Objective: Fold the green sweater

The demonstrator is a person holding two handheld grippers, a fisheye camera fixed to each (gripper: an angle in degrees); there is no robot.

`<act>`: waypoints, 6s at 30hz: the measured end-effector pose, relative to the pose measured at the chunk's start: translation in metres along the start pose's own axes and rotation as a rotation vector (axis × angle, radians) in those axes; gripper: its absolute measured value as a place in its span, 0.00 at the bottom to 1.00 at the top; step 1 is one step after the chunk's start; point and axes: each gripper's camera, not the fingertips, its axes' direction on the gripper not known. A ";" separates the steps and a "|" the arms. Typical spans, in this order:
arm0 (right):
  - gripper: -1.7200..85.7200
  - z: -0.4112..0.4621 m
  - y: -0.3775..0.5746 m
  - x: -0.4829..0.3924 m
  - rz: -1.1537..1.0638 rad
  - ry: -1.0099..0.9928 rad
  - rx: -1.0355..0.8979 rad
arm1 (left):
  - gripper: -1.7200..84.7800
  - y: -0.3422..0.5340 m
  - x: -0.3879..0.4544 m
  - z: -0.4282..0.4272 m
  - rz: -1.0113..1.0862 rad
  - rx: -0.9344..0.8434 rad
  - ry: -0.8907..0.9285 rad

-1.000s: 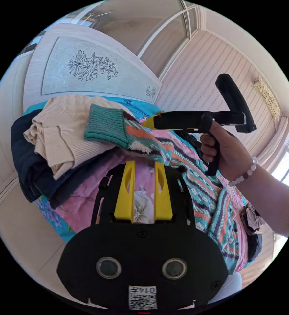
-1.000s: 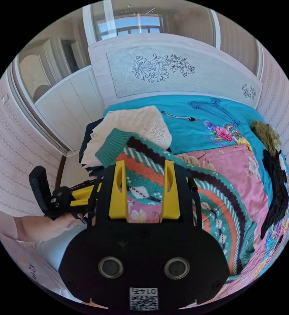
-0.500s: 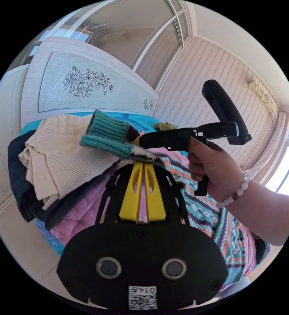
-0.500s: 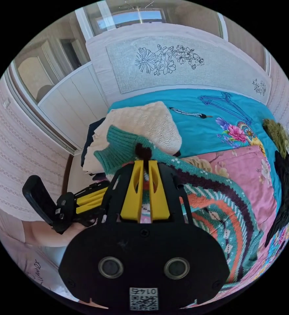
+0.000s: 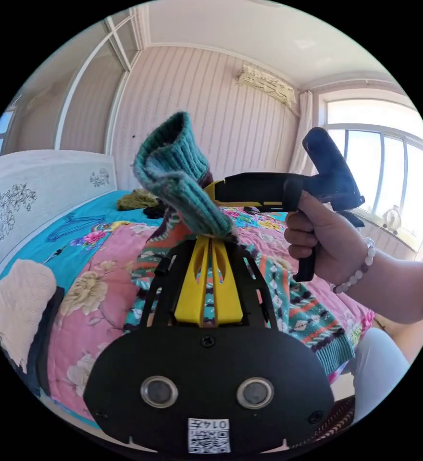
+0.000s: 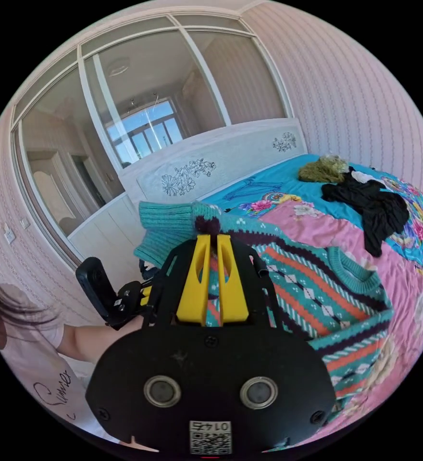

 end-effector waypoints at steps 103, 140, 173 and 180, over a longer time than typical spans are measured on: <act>0.01 0.072 0.170 -0.050 -0.120 0.517 -0.738 | 0.01 0.161 0.152 0.070 0.221 -0.497 0.162; 0.22 -0.221 0.533 -0.010 0.607 0.363 -0.149 | 0.13 0.021 0.362 0.270 0.385 -0.464 0.298; 0.04 -0.379 0.597 -0.048 0.490 0.178 0.112 | 0.02 -0.030 0.466 0.343 0.293 -0.761 0.439; 0.04 -0.404 0.558 -0.096 0.438 0.211 0.062 | 0.02 -0.060 0.408 0.274 0.181 -0.595 0.571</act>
